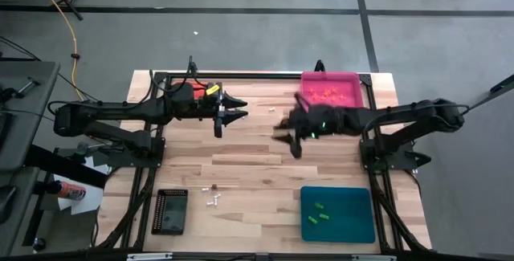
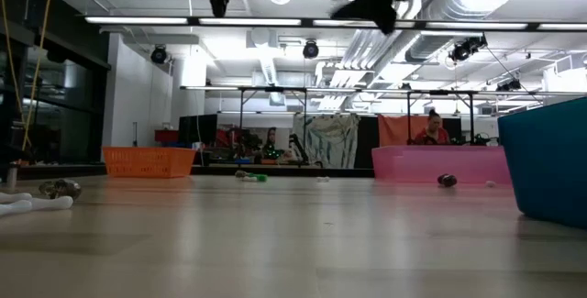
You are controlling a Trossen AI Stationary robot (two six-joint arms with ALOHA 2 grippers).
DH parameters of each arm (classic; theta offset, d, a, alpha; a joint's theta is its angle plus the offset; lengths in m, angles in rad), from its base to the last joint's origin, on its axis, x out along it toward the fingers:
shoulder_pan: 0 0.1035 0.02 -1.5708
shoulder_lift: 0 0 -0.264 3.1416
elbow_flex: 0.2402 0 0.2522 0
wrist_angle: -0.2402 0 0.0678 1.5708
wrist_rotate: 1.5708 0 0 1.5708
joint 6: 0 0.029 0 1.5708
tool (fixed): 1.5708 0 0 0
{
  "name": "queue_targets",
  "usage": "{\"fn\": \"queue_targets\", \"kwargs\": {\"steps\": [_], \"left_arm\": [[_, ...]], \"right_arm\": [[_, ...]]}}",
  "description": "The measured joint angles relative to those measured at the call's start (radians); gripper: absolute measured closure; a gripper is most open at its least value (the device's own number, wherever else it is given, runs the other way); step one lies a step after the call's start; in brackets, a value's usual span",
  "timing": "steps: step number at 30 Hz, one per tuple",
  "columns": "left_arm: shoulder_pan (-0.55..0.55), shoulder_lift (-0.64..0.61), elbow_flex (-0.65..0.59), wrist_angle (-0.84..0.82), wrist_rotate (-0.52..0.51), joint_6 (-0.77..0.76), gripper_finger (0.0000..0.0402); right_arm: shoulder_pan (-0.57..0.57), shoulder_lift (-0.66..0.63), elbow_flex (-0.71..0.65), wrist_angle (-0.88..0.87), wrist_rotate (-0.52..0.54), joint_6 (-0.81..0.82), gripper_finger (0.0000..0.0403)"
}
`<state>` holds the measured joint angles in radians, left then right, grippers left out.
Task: Sort Halloween decoration
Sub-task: Put the bottom green skeleton toy into the blue bin
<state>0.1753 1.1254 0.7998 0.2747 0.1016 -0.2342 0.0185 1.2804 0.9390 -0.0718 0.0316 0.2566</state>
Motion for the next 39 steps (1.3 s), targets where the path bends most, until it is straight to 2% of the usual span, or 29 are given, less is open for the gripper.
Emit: {"fn": "queue_targets", "kwargs": {"steps": [5,9,11,13,14,16,19,21,39], "left_arm": [[-0.003,0.009,-0.002,0.000,0.046,0.009,0.0258],[-0.008,0.007,-0.021,0.025,0.045,0.026,0.0324],[-0.008,0.005,-0.033,0.024,0.045,0.018,0.0374],[-0.008,0.003,-0.040,0.028,0.043,0.002,0.0391],[-0.008,0.003,-0.045,0.034,0.043,-0.008,0.0390],[-0.012,0.003,-0.059,0.039,0.041,-0.021,0.0394],[-0.013,0.003,-0.094,0.095,0.038,-0.037,0.0399],[-0.014,0.003,-0.112,0.130,0.026,-0.050,0.0400],[-0.005,0.004,-0.115,0.090,0.015,0.000,0.0401]], "right_arm": [[-0.098,-0.001,0.000,0.232,-0.069,-0.072,0.0244],[-0.121,-0.001,0.000,0.278,-0.111,-0.082,0.0284],[-0.122,-0.001,0.000,0.290,-0.125,-0.081,0.0318],[-0.122,-0.001,0.000,0.292,-0.149,-0.082,0.0357],[-0.122,-0.001,0.000,0.294,-0.161,-0.082,0.0379],[-0.122,-0.001,0.000,0.304,-0.166,-0.082,0.0395],[-0.121,-0.001,0.000,0.333,-0.166,-0.082,0.0388],[-0.121,-0.001,0.000,0.344,-0.166,-0.082,0.0396],[-0.121,-0.001,0.000,0.343,-0.166,-0.082,0.0402]]}}
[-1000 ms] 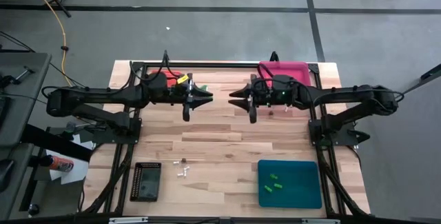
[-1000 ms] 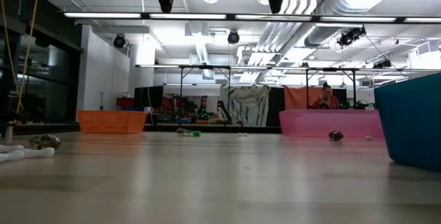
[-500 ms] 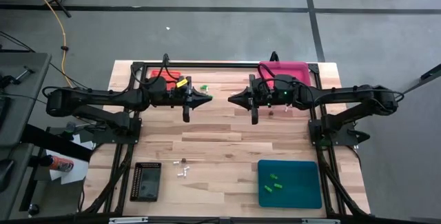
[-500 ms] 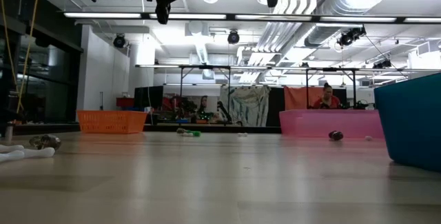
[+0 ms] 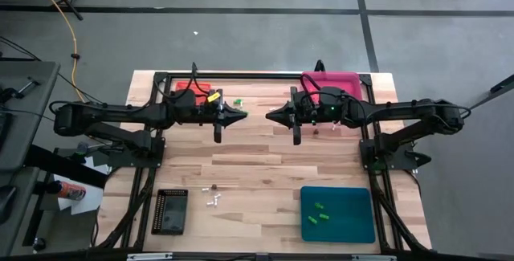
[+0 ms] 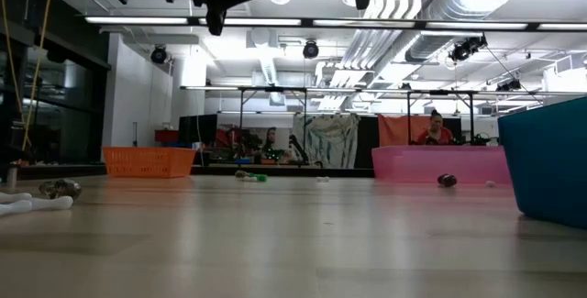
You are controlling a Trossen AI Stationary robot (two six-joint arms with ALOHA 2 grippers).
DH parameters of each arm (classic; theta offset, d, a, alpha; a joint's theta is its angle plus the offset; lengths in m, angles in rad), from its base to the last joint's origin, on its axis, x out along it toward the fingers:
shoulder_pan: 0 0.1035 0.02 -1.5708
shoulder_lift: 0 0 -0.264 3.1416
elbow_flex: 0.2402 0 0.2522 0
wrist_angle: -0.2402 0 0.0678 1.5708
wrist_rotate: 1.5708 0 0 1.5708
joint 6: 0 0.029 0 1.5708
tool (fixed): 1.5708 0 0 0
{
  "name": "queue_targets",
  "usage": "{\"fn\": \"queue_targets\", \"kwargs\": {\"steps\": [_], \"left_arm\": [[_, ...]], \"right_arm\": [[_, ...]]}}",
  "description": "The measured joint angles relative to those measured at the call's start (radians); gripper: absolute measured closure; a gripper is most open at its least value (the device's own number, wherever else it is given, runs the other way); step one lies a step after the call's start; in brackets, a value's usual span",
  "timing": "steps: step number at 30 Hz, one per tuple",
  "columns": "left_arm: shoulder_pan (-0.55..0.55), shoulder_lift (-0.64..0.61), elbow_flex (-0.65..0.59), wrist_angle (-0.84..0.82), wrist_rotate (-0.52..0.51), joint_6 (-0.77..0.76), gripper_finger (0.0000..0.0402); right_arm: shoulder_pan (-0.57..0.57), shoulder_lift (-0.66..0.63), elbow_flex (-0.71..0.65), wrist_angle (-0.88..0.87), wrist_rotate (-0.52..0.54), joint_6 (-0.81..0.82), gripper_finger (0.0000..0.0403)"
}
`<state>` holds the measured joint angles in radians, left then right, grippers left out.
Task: Sort Halloween decoration
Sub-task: Put the bottom green skeleton toy into the blue bin
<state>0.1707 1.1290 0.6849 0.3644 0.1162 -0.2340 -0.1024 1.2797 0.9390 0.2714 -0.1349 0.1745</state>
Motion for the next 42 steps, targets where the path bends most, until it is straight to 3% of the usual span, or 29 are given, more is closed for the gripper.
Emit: {"fn": "queue_targets", "kwargs": {"steps": [4,8,12,21,27,42], "left_arm": [[0.000,0.016,0.009,-0.040,-0.028,-0.023,0.0401],[0.042,0.101,0.109,-0.289,-0.057,0.006,0.0401],[0.142,0.274,0.264,-0.573,-0.034,0.109,0.0401],[0.324,0.690,0.547,-0.868,0.081,0.231,0.0401],[0.364,0.818,0.637,-0.943,0.082,0.274,0.0386],[0.352,0.874,0.647,-0.951,0.068,0.354,0.0264]], "right_arm": [[-0.001,0.000,0.000,0.000,0.000,0.000,0.0402],[-0.007,0.000,0.000,-0.003,0.000,0.000,0.0402],[-0.009,0.000,0.000,-0.004,0.001,0.000,0.0403],[-0.008,0.000,0.000,-0.005,0.000,0.046,0.0403],[-0.008,0.000,0.000,-0.006,0.001,0.088,0.0403],[-0.008,0.000,0.000,-0.027,0.011,0.087,0.0403]]}}
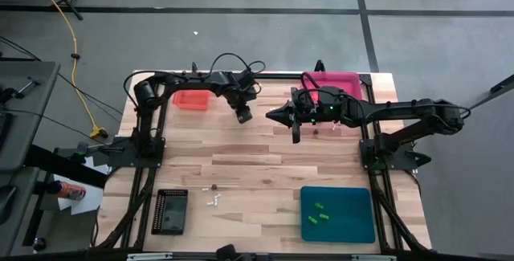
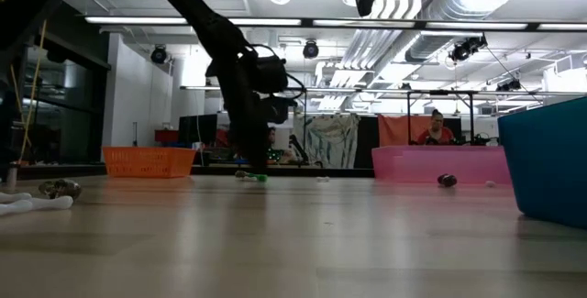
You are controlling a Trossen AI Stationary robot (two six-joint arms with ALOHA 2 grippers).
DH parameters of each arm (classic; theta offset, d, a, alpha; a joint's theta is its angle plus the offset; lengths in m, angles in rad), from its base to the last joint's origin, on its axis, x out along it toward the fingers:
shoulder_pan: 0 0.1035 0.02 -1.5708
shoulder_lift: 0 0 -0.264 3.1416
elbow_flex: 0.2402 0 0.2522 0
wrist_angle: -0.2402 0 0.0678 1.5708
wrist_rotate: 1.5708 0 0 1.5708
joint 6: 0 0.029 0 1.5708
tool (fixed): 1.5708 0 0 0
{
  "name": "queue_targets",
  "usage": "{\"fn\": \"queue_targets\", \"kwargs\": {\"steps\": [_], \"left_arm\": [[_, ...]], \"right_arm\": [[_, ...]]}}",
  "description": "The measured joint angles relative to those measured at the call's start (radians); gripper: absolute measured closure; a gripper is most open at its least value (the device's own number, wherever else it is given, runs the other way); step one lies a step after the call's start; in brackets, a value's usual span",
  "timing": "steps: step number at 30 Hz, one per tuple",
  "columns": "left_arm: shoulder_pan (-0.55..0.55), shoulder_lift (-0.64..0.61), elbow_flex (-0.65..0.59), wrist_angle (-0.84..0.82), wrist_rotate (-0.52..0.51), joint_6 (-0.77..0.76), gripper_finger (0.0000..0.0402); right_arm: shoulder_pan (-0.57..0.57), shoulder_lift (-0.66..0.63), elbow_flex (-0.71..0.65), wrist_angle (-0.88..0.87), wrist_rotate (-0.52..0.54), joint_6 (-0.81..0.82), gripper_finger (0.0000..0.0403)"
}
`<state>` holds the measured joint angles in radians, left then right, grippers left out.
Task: Sort Halloween decoration
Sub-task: Put the bottom green skeleton toy into the blue bin
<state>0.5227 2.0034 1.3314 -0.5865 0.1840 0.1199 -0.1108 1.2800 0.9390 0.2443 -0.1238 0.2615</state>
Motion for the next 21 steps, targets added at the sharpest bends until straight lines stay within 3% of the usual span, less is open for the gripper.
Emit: {"fn": "queue_targets", "kwargs": {"steps": [9,12,17,21], "left_arm": [[-0.038,0.029,0.000,0.004,-0.109,0.009,0.0270],[-0.052,0.027,0.000,0.003,-0.169,0.031,0.0297],[-0.060,0.020,0.000,-0.003,-0.175,0.016,0.0383],[-0.060,-0.012,-0.005,-0.010,-0.133,0.015,0.0385]], "right_arm": [[0.000,0.000,0.000,0.000,0.000,0.003,0.0403],[0.000,0.000,0.000,0.000,0.000,0.000,0.0403],[0.000,0.000,0.000,0.000,0.000,0.000,0.0403],[0.000,0.000,0.000,0.000,0.001,-0.020,0.0403]]}}
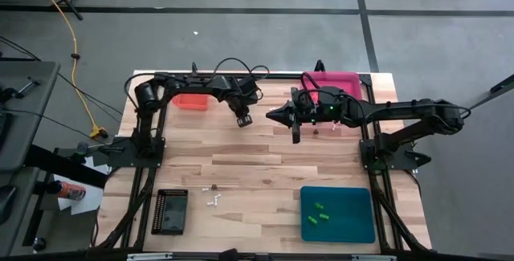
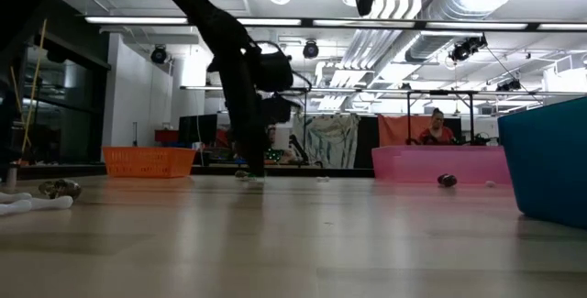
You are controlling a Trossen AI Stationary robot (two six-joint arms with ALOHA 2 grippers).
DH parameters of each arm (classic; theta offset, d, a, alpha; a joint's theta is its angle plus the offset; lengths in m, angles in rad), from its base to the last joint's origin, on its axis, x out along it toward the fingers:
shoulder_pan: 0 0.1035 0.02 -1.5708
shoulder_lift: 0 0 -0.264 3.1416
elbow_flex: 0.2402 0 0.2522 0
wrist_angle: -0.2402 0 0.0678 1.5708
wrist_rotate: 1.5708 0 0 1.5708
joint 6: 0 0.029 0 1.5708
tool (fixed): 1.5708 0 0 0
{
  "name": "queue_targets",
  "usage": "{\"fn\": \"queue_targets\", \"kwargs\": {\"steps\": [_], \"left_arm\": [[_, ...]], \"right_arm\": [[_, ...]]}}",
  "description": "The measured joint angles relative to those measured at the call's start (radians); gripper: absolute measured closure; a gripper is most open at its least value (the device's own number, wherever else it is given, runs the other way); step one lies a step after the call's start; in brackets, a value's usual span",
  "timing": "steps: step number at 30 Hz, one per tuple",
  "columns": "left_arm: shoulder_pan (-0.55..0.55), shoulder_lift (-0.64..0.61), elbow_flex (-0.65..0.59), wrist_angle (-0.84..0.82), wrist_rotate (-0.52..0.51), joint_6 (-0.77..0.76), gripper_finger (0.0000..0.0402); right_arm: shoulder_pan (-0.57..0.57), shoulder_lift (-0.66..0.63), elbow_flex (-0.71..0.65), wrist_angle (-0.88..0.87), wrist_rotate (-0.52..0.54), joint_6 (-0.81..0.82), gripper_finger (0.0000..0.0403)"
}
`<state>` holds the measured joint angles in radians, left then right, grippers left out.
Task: Sort Halloween decoration
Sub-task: Put the bottom green skeleton toy into the blue bin
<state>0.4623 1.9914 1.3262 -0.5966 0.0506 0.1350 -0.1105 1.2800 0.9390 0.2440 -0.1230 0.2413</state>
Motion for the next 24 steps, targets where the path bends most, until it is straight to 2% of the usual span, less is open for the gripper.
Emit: {"fn": "queue_targets", "kwargs": {"steps": [6,13,20,24], "left_arm": [[0.005,-0.148,-0.012,0.059,0.118,-0.003,0.0399],[-0.029,-0.451,-0.154,0.320,0.204,-0.084,0.0400],[-0.110,-0.780,-0.405,0.604,0.206,-0.226,0.0400],[-0.174,-0.921,-0.540,0.729,0.127,-0.324,0.0401]], "right_arm": [[0.000,0.000,0.000,0.000,0.020,-0.022,0.0403],[0.000,0.000,0.000,0.009,0.025,-0.041,0.0403],[0.000,0.000,0.000,0.013,0.021,-0.041,0.0403],[0.000,0.000,0.000,0.018,0.006,-0.041,0.0403]]}}
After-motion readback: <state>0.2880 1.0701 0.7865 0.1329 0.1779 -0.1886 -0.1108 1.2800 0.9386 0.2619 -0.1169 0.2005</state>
